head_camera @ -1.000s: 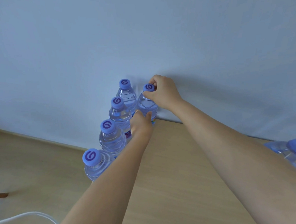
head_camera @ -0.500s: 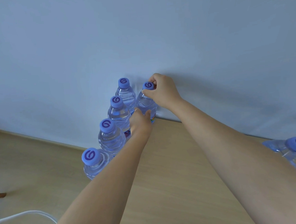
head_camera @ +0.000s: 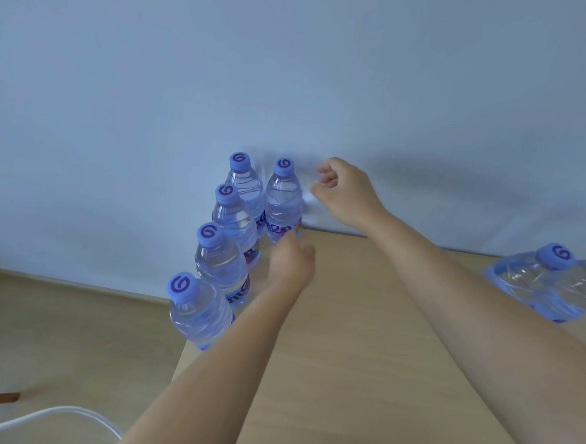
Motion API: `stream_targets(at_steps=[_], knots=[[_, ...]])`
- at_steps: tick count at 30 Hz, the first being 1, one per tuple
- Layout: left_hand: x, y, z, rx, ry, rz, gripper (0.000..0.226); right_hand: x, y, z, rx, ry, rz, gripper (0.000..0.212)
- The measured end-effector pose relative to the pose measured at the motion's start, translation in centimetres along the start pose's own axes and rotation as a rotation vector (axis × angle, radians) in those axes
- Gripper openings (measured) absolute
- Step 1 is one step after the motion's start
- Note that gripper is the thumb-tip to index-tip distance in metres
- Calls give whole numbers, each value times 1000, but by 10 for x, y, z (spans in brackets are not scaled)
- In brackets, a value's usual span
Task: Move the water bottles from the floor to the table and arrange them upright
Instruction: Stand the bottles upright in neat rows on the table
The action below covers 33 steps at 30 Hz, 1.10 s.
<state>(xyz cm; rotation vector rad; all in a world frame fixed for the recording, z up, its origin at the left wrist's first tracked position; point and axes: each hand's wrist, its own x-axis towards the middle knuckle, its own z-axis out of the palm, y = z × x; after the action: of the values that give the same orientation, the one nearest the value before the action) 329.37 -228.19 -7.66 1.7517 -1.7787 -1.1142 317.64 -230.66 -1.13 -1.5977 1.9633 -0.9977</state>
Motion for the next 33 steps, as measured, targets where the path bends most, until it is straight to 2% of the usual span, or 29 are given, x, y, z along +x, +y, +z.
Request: stream_targets(at_steps=[4,10,16,20,23,26,30,33], knots=[[-28,3,18,53,-140,48,48,-34,19,-39,-68,53,34,23],[-60,25,45,62,-238,175,49,-85,45,-109,-206,213,110,22],[-86,58,88,77,-355,290,51,-130,74,-170,-432,324,255,30],[-99,71,113,59,-391,303,49,-148,95,-190,-509,239,433,33],[-105,80,125,51,-402,319,48,-154,104,-194,-499,165,482,23],[-108,87,134,42,-423,321,49,-153,107,-192,-433,153,467,14],[-111,88,139,40,-443,302,51,-149,111,-188,-412,139,427,28],[-108,83,139,54,-428,291,52,-147,115,-189,-449,145,400,24]])
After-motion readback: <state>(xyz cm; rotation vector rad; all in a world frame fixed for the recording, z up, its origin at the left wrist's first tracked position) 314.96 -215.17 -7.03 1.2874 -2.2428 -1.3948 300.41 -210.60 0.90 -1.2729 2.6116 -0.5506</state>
